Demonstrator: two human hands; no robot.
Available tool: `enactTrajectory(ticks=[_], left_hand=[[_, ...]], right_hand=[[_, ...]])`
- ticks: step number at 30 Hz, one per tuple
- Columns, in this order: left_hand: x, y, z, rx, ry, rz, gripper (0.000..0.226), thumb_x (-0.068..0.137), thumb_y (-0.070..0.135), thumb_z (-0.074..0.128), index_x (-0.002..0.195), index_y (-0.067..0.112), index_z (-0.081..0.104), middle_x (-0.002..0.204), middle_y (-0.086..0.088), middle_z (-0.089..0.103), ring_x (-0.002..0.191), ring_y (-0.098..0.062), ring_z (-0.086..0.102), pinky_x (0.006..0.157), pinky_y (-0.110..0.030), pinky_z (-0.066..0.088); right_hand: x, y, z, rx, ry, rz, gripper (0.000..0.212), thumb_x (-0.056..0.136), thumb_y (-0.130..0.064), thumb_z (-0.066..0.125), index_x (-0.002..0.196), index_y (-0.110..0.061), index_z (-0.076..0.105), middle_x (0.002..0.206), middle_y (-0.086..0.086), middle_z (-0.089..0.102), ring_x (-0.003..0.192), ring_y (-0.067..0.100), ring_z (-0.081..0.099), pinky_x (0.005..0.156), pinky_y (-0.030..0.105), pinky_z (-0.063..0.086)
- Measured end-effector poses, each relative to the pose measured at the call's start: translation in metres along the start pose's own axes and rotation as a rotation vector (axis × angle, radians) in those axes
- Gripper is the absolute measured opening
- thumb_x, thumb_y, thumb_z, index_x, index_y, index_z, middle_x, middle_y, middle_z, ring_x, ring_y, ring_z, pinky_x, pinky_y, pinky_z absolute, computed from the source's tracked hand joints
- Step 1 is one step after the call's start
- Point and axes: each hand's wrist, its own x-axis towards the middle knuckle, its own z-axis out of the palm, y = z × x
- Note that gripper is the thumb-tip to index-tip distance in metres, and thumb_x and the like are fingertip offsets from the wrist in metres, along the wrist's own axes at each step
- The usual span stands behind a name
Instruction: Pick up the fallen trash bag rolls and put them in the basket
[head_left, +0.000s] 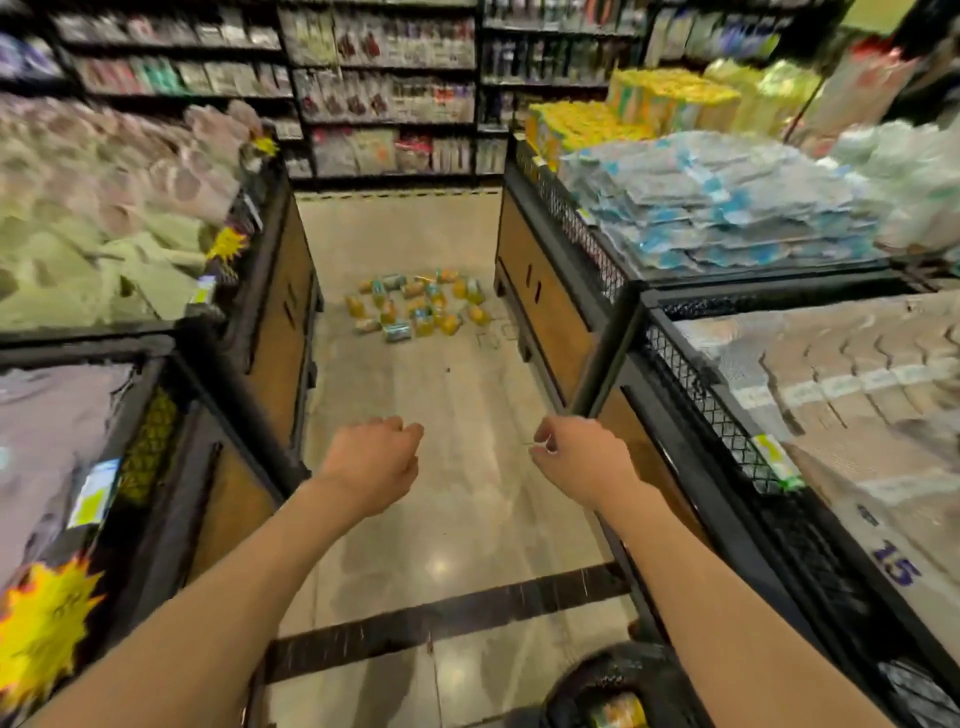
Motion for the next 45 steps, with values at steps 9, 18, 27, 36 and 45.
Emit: enactTrajectory(ticks=[9,18,27,36,45], left_hand=[[0.048,-0.093,-0.020,-0.073,0.048,-0.128,0.024,0.095,0.037,0.044,0.106,0.017,0.053,0.100,-0.005,0.062,0.090,-0.029,0.062,0.068,-0.038,0.053],[0.170,-0.158,-0.014,-0.048,0.000,-0.183,0.023,0.097,0.036,0.043,0.107,0.017,0.052,0.101,-0.006,0.063,0.092,-0.029,0.062,0.073,-0.039,0.053],[0.331,-0.209,-0.018,-0.083,-0.026,-0.279,0.029,0.096,0.039,0.043,0.114,0.019,0.053,0.106,-0.005,0.063,0.097,-0.028,0.062,0.075,-0.038,0.053],[0.456,-0.286,-0.006,-0.081,-0.055,-0.315,0.032,0.092,0.042,0.043,0.115,0.021,0.052,0.110,-0.002,0.063,0.098,-0.026,0.062,0.075,-0.039,0.054],[0.596,-0.379,0.021,-0.133,-0.081,-0.249,0.032,0.092,0.041,0.042,0.115,0.021,0.052,0.113,-0.004,0.063,0.104,-0.027,0.062,0.077,-0.037,0.052]], right_hand=[[0.108,-0.095,-0.006,-0.064,-0.036,-0.097,0.031,0.097,-0.045,0.054,0.120,-0.026,0.062,0.115,-0.003,0.068,0.101,0.020,0.063,0.081,0.037,0.055],[0.269,-0.121,-0.017,-0.074,-0.095,-0.169,0.031,0.095,-0.046,0.056,0.118,-0.027,0.064,0.118,-0.001,0.068,0.107,0.023,0.062,0.083,0.037,0.053],[0.456,-0.095,-0.040,-0.073,-0.148,-0.170,0.034,0.093,-0.051,0.055,0.119,-0.031,0.062,0.114,-0.003,0.068,0.104,0.020,0.063,0.081,0.036,0.052],[0.600,-0.093,-0.028,-0.035,-0.218,-0.152,0.032,0.088,-0.050,0.058,0.112,-0.029,0.061,0.111,0.000,0.067,0.103,0.022,0.062,0.085,0.040,0.055],[0.740,-0.116,-0.045,-0.125,-0.226,-0.069,0.036,0.093,-0.047,0.055,0.123,-0.028,0.061,0.116,-0.002,0.068,0.103,0.021,0.064,0.080,0.034,0.053]])
